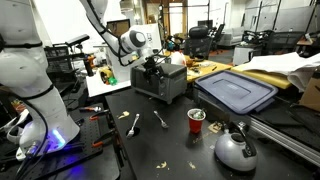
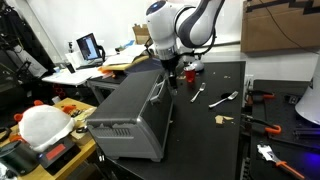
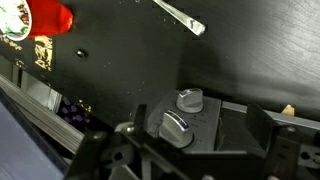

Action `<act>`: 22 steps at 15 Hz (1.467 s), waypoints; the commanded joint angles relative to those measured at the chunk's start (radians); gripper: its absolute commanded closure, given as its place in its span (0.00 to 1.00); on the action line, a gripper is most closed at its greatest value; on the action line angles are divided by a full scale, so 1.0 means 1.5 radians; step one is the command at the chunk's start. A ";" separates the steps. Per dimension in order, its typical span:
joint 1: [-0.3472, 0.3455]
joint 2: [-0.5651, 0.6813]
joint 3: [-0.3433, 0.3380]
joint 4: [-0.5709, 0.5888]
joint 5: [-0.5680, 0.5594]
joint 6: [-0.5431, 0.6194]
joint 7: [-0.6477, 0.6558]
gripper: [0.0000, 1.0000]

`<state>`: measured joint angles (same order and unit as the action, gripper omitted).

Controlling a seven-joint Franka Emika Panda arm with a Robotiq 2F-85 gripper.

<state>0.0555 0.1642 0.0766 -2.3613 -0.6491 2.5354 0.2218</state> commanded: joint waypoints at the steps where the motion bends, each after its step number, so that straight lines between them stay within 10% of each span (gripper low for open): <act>1: 0.019 -0.004 -0.014 -0.004 -0.003 -0.002 0.005 0.00; 10: 0.037 0.030 -0.034 0.010 -0.080 -0.003 0.045 0.00; 12: 0.041 0.041 -0.041 0.014 -0.116 -0.004 0.070 0.26; 17: 0.043 0.062 -0.043 0.024 -0.158 -0.001 0.103 0.55; 18: 0.046 0.064 -0.044 0.027 -0.168 -0.001 0.115 0.20; 22: 0.046 0.068 -0.047 0.040 -0.207 -0.001 0.139 0.05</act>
<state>0.1053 0.2590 0.0289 -2.3242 -0.9072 2.5357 0.3801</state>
